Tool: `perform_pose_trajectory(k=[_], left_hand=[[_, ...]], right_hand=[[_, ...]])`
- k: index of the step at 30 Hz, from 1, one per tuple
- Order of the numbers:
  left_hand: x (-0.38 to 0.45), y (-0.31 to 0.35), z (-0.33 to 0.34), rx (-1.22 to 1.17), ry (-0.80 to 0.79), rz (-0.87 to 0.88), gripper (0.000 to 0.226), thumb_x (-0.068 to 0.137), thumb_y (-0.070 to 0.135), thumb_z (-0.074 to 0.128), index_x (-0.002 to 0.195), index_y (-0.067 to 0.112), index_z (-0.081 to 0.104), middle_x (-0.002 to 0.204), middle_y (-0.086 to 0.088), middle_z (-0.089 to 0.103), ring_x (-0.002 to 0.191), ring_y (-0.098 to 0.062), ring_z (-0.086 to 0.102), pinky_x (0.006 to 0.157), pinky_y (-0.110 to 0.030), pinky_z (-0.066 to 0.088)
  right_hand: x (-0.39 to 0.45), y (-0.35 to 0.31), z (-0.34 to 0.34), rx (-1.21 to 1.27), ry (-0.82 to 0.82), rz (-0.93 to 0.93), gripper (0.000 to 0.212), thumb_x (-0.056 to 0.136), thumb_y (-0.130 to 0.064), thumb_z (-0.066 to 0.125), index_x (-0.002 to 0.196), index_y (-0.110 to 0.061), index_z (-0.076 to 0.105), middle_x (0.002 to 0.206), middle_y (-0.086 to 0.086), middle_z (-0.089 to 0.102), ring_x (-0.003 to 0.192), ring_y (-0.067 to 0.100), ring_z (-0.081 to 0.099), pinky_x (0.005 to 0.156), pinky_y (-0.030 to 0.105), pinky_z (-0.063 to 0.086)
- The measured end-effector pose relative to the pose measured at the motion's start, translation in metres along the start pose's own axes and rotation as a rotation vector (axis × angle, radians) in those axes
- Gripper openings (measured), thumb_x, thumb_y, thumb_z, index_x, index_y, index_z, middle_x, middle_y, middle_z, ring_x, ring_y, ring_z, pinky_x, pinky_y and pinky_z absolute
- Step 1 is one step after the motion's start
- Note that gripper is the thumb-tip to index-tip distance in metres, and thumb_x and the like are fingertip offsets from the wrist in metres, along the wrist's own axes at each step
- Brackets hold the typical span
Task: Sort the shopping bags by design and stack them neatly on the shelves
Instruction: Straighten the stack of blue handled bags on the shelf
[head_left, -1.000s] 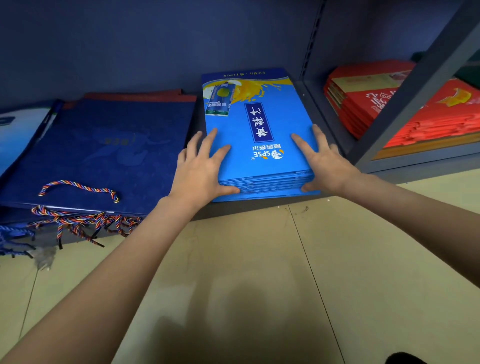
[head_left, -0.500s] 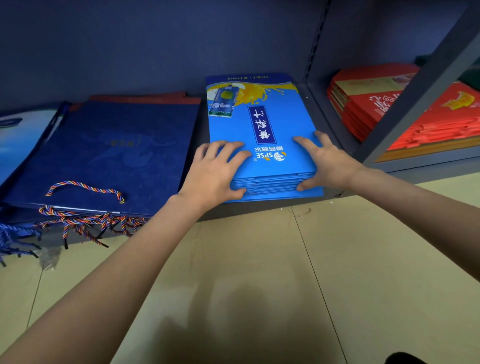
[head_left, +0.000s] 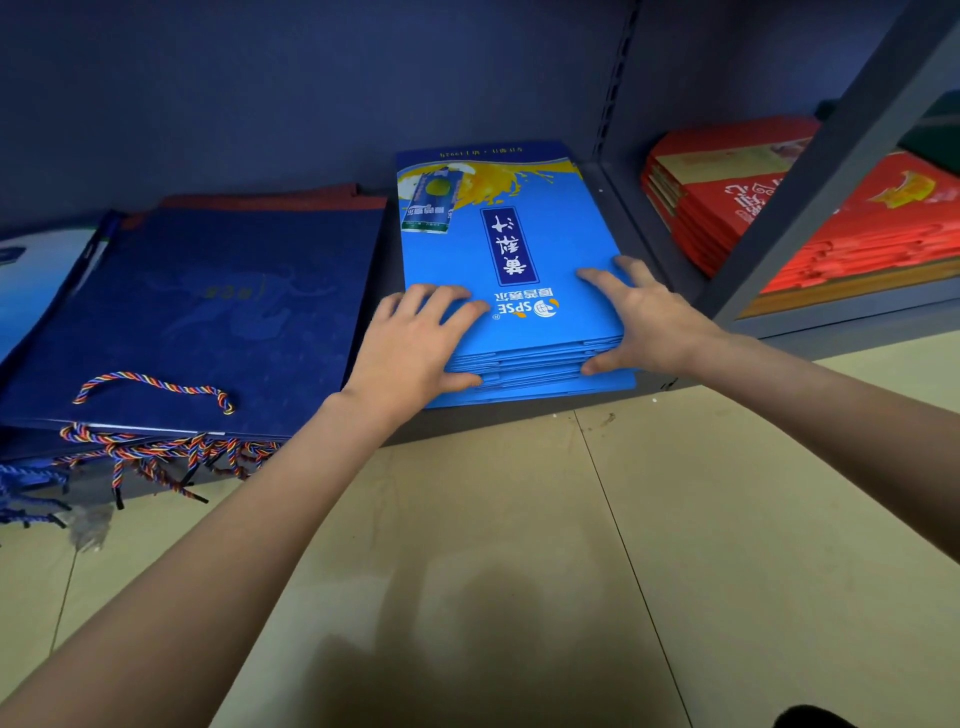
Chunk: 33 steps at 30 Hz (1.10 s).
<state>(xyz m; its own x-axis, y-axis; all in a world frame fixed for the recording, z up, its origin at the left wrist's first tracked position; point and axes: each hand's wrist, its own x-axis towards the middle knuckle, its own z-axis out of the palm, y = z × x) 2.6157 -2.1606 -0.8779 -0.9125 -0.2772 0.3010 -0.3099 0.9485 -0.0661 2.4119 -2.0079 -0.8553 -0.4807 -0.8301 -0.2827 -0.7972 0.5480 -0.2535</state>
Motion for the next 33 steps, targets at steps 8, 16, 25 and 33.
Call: perform_pose_trajectory(k=[8,16,25,33], left_hand=[[-0.006,0.009,0.005,-0.148,-0.293,-0.261,0.095,0.07,0.049,0.075,0.146,0.032,0.021,0.154,0.001,0.013,0.139,-0.025,0.01,0.108,-0.044,0.026],[-0.007,0.021,0.007,-0.303,-0.281,-0.369,0.09,0.074,0.046,0.074,0.146,0.03,0.021,0.155,0.003,0.009,0.141,-0.022,0.004,0.091,-0.042,0.047],[-0.003,0.019,0.006,-0.018,-0.174,-0.168,0.084,0.065,0.049,0.078,0.136,0.024,0.042,0.149,-0.009,0.031,0.136,-0.04,0.026,0.105,-0.054,0.026],[-0.002,0.014,0.004,0.205,0.025,0.034,0.079,0.05,0.047,0.081,0.118,0.018,0.053,0.131,-0.011,0.055,0.119,-0.039,0.05,0.099,-0.057,0.037]], right_hand=[[-0.005,-0.006,0.012,-0.033,0.018,0.022,0.105,0.071,-0.038,0.08,0.148,-0.033,0.009,0.156,0.007,-0.005,0.12,0.038,0.045,0.098,0.047,0.044],[-0.004,-0.007,0.013,-0.031,-0.001,0.024,0.104,0.071,-0.038,0.079,0.148,-0.032,0.009,0.155,0.009,-0.003,0.119,0.039,0.046,0.099,0.047,0.043],[-0.005,-0.003,0.005,0.003,0.05,0.007,0.107,0.066,-0.041,0.082,0.148,-0.032,0.015,0.156,0.005,0.004,0.13,0.038,0.038,0.104,0.048,0.034],[-0.01,-0.003,-0.005,0.065,0.095,-0.021,0.106,0.063,-0.038,0.084,0.148,-0.029,0.022,0.156,0.004,0.009,0.137,0.031,0.029,0.109,0.045,0.028]])
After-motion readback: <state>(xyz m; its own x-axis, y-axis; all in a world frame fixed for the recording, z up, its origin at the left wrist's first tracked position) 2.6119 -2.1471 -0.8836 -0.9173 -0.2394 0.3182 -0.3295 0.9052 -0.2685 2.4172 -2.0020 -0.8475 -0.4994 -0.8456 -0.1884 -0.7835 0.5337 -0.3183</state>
